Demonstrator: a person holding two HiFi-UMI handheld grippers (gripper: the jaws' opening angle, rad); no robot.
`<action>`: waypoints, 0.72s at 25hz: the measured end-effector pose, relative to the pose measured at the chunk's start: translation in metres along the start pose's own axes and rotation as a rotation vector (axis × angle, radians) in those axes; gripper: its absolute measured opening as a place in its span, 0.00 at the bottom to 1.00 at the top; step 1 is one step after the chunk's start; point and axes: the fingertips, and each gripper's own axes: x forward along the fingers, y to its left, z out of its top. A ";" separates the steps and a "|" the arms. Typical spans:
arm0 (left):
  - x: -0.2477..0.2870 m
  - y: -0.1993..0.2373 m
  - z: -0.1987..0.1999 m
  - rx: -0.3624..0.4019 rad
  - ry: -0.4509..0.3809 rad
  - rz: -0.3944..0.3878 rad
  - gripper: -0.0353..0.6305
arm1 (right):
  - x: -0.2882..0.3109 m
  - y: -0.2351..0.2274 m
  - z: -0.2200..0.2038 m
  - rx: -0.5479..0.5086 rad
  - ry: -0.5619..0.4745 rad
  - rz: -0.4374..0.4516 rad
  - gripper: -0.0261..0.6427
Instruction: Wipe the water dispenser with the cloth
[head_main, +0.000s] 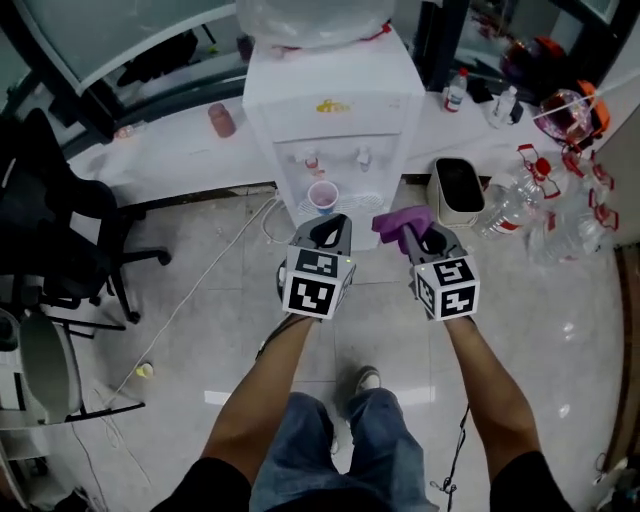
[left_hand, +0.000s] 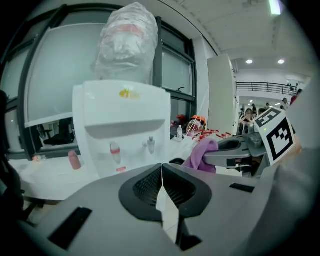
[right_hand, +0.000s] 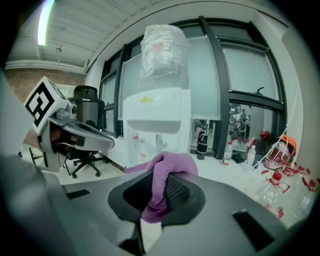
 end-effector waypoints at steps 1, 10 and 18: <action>-0.010 -0.001 0.018 0.005 0.001 -0.003 0.09 | -0.011 0.001 0.021 -0.004 -0.006 0.002 0.10; -0.114 0.005 0.159 0.012 -0.042 0.012 0.09 | -0.099 0.012 0.199 -0.009 -0.077 -0.005 0.10; -0.182 0.018 0.242 -0.028 -0.127 0.067 0.09 | -0.151 0.018 0.303 -0.008 -0.160 -0.013 0.10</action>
